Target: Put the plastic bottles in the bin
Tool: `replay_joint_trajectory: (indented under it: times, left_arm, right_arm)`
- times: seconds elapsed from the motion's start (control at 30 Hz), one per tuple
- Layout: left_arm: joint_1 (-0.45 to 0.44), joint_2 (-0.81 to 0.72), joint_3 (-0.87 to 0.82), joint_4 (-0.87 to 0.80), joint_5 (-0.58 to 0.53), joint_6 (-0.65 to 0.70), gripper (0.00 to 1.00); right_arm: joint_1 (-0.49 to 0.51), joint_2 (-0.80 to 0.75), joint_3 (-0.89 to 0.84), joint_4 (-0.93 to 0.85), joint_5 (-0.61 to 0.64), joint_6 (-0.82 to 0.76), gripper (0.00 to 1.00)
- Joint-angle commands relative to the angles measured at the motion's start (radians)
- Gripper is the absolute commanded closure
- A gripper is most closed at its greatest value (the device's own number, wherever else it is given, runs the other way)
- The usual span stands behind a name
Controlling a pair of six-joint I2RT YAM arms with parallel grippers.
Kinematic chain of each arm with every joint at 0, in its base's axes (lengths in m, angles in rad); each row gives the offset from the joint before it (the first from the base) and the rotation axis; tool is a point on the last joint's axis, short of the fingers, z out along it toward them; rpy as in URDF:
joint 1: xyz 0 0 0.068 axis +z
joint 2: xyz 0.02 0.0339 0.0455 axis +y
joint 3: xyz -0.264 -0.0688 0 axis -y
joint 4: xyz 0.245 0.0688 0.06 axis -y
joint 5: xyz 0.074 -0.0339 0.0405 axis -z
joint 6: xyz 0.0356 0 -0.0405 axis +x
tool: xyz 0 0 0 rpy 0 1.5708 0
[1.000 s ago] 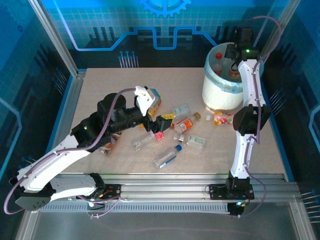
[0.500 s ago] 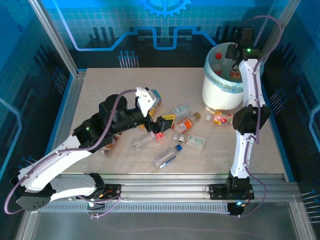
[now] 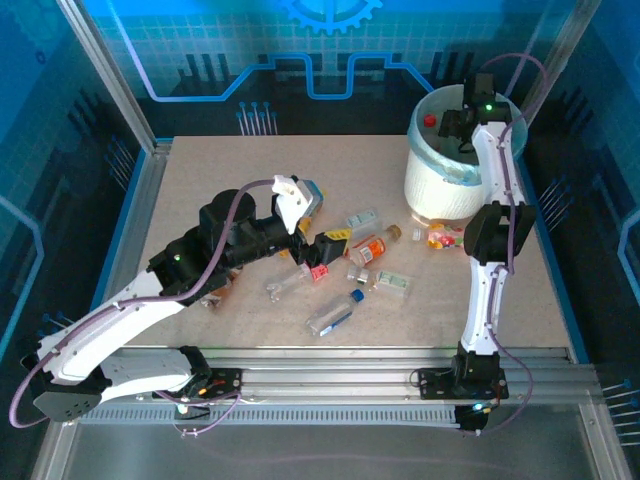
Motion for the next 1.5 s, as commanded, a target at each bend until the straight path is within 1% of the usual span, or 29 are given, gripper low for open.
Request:
replay_joint_trajectory:
  times: [0.0,0.2,0.33,0.43,0.53,0.57,0.63,0.67,0.7,0.73,0.8,0.9,1.03,1.13,1.33,1.47]
  left_arm:
    - [-0.003,-0.009,0.01,0.017,-0.042,-0.021,0.1]
    - [-0.004,-0.006,0.048,-0.039,-0.117,-0.073,0.1]
    - [-0.003,0.0,0.079,-0.13,-0.192,-0.132,0.1]
    - [-0.003,0.017,0.107,-0.237,-0.252,-0.183,0.1]
    - [0.024,0.072,0.168,-0.414,-0.324,-0.257,0.1]
    - [0.043,0.092,0.185,-0.464,-0.324,-0.285,0.1]
    - [0.113,0.134,0.197,-0.546,-0.275,-0.353,0.1]
    - [0.152,0.149,0.195,-0.57,-0.235,-0.375,0.1]
    - [0.202,0.168,0.189,-0.589,-0.173,-0.395,0.1]
    - [0.247,0.183,0.178,-0.597,-0.117,-0.402,0.1]
    - [0.313,0.218,0.148,-0.593,-0.051,-0.395,0.1]
    - [0.379,0.277,0.12,-0.573,0.0,-0.362,0.1]
    - [0.445,0.39,0.118,-0.538,0.045,-0.326,0.1]
    - [0.488,0.504,0.156,-0.54,0.053,-0.323,0.12]
    - [0.515,0.686,0.235,-0.529,0.061,-0.285,0.13]
    - [0.514,0.784,0.273,-0.529,0.089,-0.268,0.13]
  right_arm:
    - [-0.006,-0.086,0.079,-0.017,-0.061,0.03,0.14]
    - [-0.007,-0.252,0.079,-0.001,-0.077,0.059,0.11]
    - [-0.002,-0.339,0.052,-0.034,-0.098,0.081,0.11]
    - [0.029,-0.432,-0.024,-0.041,-0.124,0.082,0.11]
    - [0.102,-0.568,-0.178,-0.015,-0.134,0.066,0.12]
    - [0.135,-0.617,-0.24,0.007,-0.124,0.059,0.12]
    - [0.225,-0.739,-0.405,0.067,-0.09,0.037,0.12]
    - [0.261,-0.788,-0.471,0.093,-0.074,0.038,0.12]
    - [0.301,-0.836,-0.548,0.126,-0.068,0.046,0.13]
    - [0.342,-0.883,-0.62,0.149,-0.069,0.059,0.13]
    - [0.423,-0.972,-0.746,0.184,-0.067,0.08,0.14]
    - [0.562,-1.086,-0.935,0.241,-0.05,0.123,0.14]
    - [0.731,-1.199,-1.163,0.292,0.0,0.209,0.15]
    - [0.822,-1.244,-1.26,0.276,0.038,0.269,0.15]
    - [0.952,-1.303,-1.361,0.224,0.092,0.326,0.15]
    - [0.988,-1.338,-1.416,0.192,0.112,0.361,0.14]
